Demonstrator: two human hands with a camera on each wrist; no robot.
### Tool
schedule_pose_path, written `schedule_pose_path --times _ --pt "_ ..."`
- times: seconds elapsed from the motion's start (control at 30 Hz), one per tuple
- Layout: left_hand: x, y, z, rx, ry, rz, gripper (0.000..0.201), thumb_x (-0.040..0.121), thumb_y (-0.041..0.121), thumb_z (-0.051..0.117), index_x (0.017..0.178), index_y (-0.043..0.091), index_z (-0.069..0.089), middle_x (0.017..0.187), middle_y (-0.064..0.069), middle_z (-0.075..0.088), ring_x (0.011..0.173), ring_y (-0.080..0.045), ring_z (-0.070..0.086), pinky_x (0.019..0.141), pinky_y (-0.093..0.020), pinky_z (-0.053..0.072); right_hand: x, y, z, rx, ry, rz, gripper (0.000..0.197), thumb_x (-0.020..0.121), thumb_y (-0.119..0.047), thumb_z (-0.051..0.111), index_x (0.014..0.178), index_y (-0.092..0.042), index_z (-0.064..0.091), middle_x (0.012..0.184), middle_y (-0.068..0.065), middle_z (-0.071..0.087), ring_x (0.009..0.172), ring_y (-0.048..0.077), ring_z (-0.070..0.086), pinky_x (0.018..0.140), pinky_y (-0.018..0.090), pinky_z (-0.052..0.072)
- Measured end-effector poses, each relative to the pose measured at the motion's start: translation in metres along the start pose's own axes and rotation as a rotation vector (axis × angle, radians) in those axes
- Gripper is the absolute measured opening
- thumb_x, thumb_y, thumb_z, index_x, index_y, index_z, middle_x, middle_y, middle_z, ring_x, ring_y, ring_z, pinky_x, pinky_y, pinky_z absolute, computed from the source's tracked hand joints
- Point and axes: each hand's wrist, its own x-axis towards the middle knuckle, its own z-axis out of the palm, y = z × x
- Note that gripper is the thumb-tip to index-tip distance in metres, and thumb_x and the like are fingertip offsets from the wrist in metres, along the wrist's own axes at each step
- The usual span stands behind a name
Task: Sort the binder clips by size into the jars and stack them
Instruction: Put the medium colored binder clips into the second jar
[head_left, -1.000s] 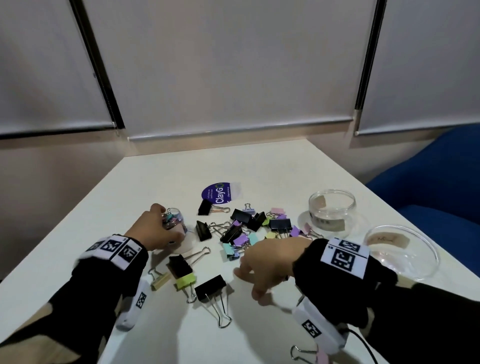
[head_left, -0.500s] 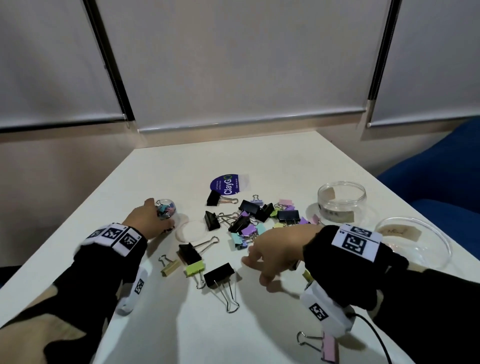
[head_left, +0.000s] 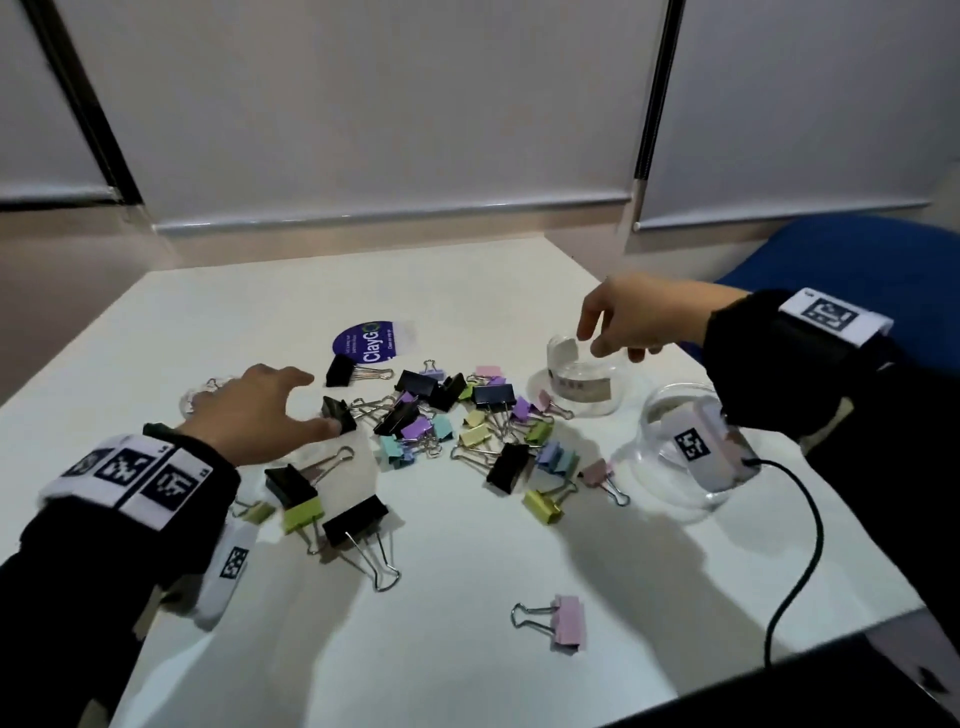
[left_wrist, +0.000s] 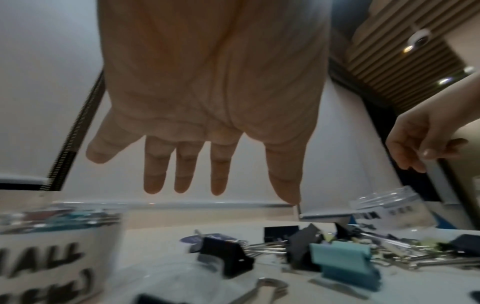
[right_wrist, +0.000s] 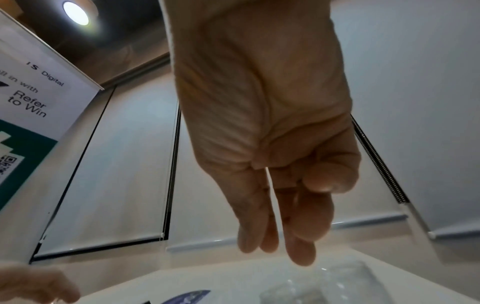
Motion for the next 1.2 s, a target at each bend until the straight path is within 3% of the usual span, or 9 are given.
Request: schedule_pose_path --times 0.2,0.37,0.5,0.67,0.8,0.9,1.0,1.07,1.2 --pt "-0.017 0.037 0.003 -0.049 -0.035 0.129 0.071 0.075 0.068 0.063 0.136 0.034 0.046 0.142 -0.004 0.042 0.126 -0.026 0.046 0.107 -0.049 0.034 -0.037 0.025 0.017 -0.118 -0.078 0.111 0.024 0.077 -0.033 0.077 0.080 -0.013 0.065 0.069 0.000 0.066 0.049 0.014 0.056 0.052 0.022 0.043" --pt "-0.027 0.051 0.005 -0.058 -0.075 0.180 0.061 0.080 0.065 0.059 0.132 0.036 0.048 0.142 0.003 0.041 0.117 -0.019 0.052 0.109 -0.054 0.029 -0.021 0.029 0.015 -0.081 0.077 0.067 0.016 0.085 -0.015 0.066 0.101 -0.016 0.061 0.080 0.003 0.065 0.050 0.016 0.056 0.049 0.023 0.043" --pt "-0.030 0.053 0.002 -0.071 -0.078 0.188 0.055 0.084 0.060 0.058 0.132 0.035 0.049 0.141 0.003 0.042 0.113 -0.016 0.052 0.108 -0.055 0.029 -0.002 0.026 0.006 -0.088 0.065 0.065 0.022 0.087 -0.007 0.058 0.107 -0.016 0.061 0.071 -0.001 0.059 0.051 0.016 0.055 0.048 0.022 0.041" --pt "-0.033 0.049 -0.002 -0.111 -0.065 0.188 0.053 0.084 0.059 0.059 0.130 0.036 0.050 0.142 0.002 0.041 0.120 -0.018 0.050 0.109 -0.056 0.030 0.018 0.010 0.020 -0.141 -0.012 0.005 0.027 0.084 -0.008 0.062 0.111 -0.013 0.067 0.094 0.006 0.067 0.055 0.018 0.058 0.048 0.020 0.042" --pt "-0.040 0.048 -0.005 -0.132 -0.073 0.201 0.055 0.082 0.059 0.061 0.131 0.036 0.050 0.142 0.004 0.041 0.124 -0.017 0.048 0.110 -0.053 0.029 0.025 0.004 0.034 -0.140 -0.091 -0.003 0.027 0.080 -0.014 0.071 0.106 -0.008 0.068 0.073 0.002 0.063 0.047 0.017 0.056 0.044 0.019 0.042" --pt "-0.047 0.048 -0.008 -0.138 -0.065 0.227 0.053 0.083 0.056 0.062 0.130 0.035 0.051 0.139 0.004 0.044 0.123 -0.015 0.048 0.108 -0.043 0.035 0.025 0.005 0.042 -0.075 -0.102 0.020 0.025 0.080 -0.016 0.073 0.102 -0.007 0.067 0.071 -0.001 0.059 0.046 0.016 0.057 0.044 0.018 0.045" --pt "-0.051 0.050 -0.012 -0.161 -0.052 0.264 0.049 0.085 0.052 0.063 0.129 0.033 0.053 0.137 0.004 0.047 0.120 -0.014 0.049 0.101 -0.033 0.039 0.021 0.003 0.042 -0.128 -0.026 -0.006 0.020 0.080 -0.019 0.069 0.096 -0.006 0.070 0.075 0.004 0.064 0.062 0.022 0.062 0.052 0.021 0.045" --pt "-0.052 0.053 -0.013 -0.184 -0.020 0.288 0.048 0.086 0.049 0.063 0.129 0.032 0.053 0.136 0.005 0.048 0.115 -0.013 0.051 0.094 -0.029 0.039 0.018 0.001 0.039 -0.213 0.069 -0.034 0.017 0.083 -0.017 0.062 0.093 -0.007 0.071 0.091 0.009 0.069 0.079 0.026 0.060 0.060 0.024 0.039" --pt "-0.054 0.056 -0.017 -0.305 0.083 0.319 0.048 0.085 0.045 0.067 0.129 0.033 0.053 0.130 0.008 0.050 0.109 -0.008 0.052 0.084 -0.024 0.037 0.009 -0.007 0.030 -0.193 0.256 -0.141 0.019 0.085 -0.005 0.049 0.092 -0.009 0.066 0.101 0.010 0.064 0.083 0.023 0.049 0.064 0.026 0.032"
